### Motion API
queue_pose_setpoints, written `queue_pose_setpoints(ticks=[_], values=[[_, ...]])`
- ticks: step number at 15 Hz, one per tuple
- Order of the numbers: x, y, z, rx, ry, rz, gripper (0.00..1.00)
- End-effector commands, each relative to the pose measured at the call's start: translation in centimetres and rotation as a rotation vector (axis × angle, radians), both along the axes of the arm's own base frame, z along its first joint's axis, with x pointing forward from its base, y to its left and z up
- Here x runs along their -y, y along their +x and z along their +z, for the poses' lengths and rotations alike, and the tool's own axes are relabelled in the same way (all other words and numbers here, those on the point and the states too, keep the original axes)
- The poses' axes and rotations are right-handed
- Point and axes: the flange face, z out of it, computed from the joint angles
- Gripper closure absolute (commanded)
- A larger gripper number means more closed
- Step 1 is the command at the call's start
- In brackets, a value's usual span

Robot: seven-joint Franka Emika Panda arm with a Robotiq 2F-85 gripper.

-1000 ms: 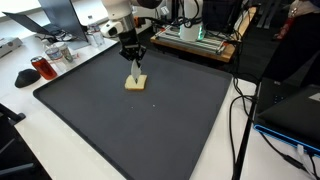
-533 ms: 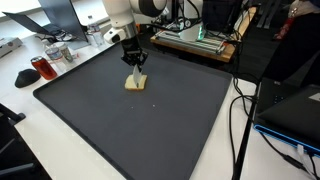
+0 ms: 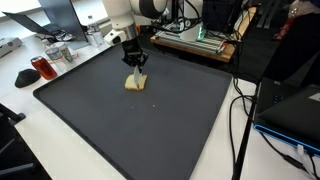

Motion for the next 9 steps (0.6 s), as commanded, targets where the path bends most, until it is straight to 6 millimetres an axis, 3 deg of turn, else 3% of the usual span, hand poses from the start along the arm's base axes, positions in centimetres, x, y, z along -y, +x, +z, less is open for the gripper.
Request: queue_pose_setpoints(ticks=[1,9], values=[[-0.1,-0.3,-1.8,-0.001,-0.005,0.004,0.99],[0.0,-0.5,-4.7,-0.038,-0.014,0.011,0.99]])
